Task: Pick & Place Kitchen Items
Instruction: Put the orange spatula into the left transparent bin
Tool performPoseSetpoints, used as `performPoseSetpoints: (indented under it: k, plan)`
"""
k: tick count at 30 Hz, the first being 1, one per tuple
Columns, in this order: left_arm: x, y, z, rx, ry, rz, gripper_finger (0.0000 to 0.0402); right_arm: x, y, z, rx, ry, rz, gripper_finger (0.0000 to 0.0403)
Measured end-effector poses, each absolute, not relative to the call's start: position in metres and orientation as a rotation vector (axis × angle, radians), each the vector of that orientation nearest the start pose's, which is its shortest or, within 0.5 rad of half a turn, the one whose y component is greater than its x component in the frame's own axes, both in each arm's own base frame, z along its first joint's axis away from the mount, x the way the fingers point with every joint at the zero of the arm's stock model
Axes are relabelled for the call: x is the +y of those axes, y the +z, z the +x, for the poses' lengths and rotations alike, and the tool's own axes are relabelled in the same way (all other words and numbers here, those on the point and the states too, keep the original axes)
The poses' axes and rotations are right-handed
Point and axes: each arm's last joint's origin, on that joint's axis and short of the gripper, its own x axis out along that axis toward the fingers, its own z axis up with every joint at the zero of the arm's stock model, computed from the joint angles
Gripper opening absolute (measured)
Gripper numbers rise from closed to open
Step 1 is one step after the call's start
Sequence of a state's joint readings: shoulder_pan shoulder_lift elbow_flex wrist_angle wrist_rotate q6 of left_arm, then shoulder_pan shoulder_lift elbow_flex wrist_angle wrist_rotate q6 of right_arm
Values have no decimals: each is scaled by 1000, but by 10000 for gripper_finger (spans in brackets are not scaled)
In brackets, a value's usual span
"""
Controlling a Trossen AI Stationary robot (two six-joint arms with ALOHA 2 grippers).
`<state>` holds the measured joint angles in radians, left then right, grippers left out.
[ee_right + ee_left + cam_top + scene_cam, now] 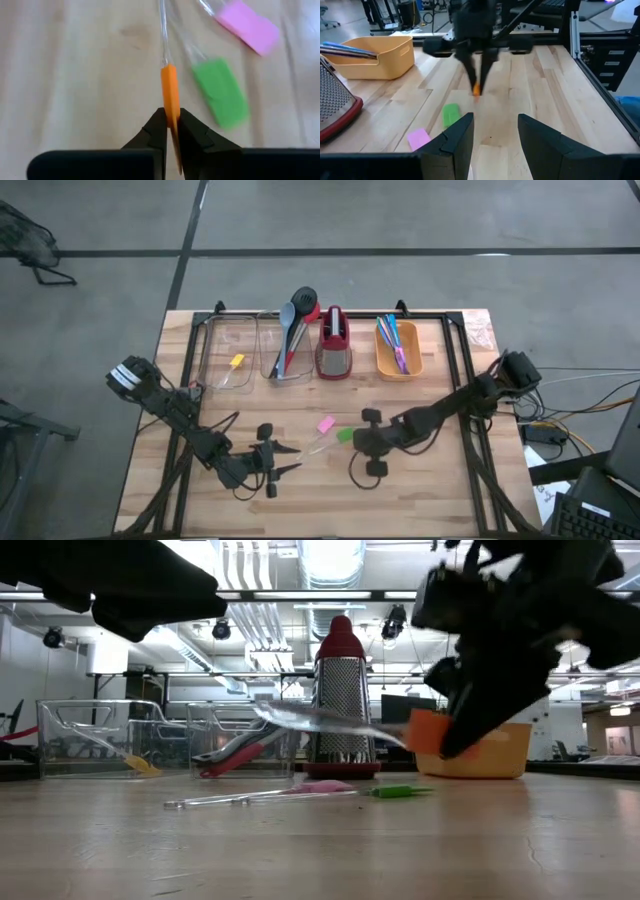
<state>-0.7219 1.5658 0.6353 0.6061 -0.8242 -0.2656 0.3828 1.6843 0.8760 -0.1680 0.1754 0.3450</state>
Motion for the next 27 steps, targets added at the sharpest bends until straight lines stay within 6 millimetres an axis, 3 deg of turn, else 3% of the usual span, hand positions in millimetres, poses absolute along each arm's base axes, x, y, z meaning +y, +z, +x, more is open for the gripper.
performPoseSetpoints:
  k: [12,27]
  plan:
    - [-169,179,244,210,186,-65,161,154,177,302,764,67,-11,20]
    - [-168,180,244,204,193,-103,154,154,178,304,749,48,-25,22]
